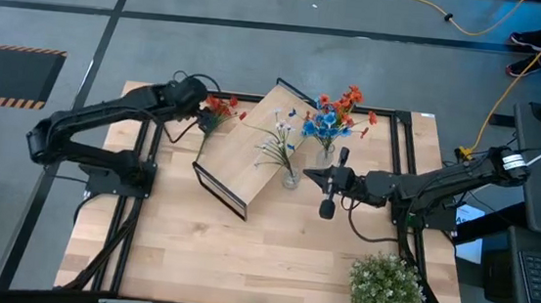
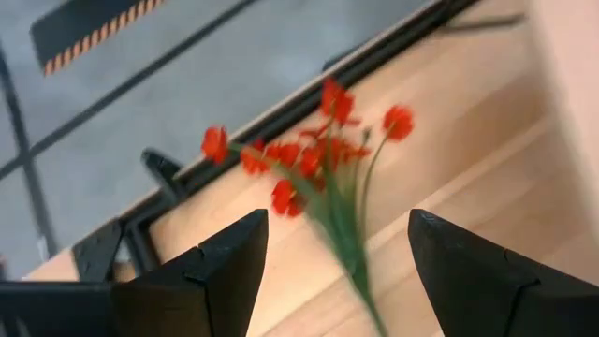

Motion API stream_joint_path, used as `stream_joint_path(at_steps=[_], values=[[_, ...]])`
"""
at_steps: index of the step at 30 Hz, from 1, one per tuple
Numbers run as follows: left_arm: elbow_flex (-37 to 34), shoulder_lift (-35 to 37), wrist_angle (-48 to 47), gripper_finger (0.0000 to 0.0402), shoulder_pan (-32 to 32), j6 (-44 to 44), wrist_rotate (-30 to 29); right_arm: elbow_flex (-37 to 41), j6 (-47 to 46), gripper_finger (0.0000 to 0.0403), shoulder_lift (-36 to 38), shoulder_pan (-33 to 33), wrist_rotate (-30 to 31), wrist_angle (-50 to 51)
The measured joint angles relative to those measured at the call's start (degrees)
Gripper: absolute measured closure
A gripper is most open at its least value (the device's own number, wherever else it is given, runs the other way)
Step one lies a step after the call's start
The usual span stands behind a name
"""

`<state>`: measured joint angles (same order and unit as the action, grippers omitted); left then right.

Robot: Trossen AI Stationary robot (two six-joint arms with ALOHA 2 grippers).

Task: Pick and place flowers into a vace then onto a shelf
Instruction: Put the red flowers into the left transparent vase

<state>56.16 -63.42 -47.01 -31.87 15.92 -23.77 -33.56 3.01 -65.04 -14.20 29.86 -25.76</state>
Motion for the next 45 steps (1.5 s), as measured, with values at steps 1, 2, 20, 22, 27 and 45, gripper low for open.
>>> stream_joint_path(at_steps=[1,2,20,22,27,45], values=[[0.0,-0.9,-0.4,0.0151,-0.5,0.1,0.0,0.0,-0.3,0.04,0.0,0.0,0.0,0.6],[0.0,-1.8,-0.6,0.0151,-1.0,0.5,0.0,0.0,-0.9,0.04,0.0,0.0,0.0,1.4],[-0.1,-15.1,-0.8,0.0151,-3.3,0.7,7.3,0.0,-4.2,0.0398,-0.3,0.0,0.0,4.5],[-0.7,-15.6,-0.7,0.0151,-3.8,0.8,7.3,0.0,-4.2,0.0398,-0.3,0.0,0.0,5.0],[-5.3,-16.1,2.6,0.0151,-5.6,2.8,9.6,0.0,-4.2,0.0398,-0.6,-0.3,0.0,5.5],[-9.9,-17.3,10.0,0.0151,-7.2,2.5,14.3,0.0,-5.7,0.0398,-0.6,-0.3,0.0,6.7]])
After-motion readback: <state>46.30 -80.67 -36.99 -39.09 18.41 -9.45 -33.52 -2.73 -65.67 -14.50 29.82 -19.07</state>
